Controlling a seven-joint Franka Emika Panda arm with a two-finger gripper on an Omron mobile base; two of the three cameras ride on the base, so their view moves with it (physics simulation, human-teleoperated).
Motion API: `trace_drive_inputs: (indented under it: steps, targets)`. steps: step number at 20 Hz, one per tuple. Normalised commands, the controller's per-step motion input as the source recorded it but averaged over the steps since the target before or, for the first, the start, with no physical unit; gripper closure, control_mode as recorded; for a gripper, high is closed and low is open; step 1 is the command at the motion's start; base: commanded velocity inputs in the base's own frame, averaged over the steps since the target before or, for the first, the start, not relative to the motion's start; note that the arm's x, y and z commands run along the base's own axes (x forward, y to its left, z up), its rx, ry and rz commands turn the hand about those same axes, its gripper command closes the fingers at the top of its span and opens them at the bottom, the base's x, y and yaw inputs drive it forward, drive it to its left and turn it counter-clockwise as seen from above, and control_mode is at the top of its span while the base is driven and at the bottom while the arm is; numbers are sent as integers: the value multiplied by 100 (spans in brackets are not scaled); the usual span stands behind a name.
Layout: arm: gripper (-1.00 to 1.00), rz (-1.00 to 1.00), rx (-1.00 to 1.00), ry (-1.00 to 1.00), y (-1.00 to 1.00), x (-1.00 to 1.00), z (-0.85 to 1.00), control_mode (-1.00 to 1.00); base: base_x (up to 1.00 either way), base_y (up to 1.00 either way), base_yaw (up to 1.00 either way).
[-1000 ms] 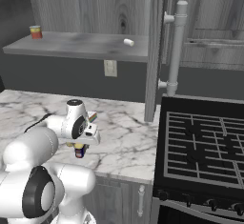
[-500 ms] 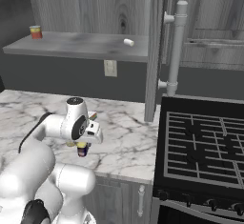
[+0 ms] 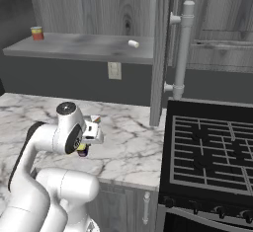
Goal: Pick the cans from the counter and place them in their designated side in the cabinet.
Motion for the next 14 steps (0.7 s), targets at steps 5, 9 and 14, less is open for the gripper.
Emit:
trace_drive_inputs:
  steps: [5, 9, 14]
  targets:
    - [100, 6, 0, -22, 0, -23, 46, -100, 0, 0, 0]
    - [100, 8, 0, -17, 0, -21, 44, -100, 0, 0, 0]
    - [100, 7, 1, -15, -1, -24, 43, -100, 0, 0, 0]
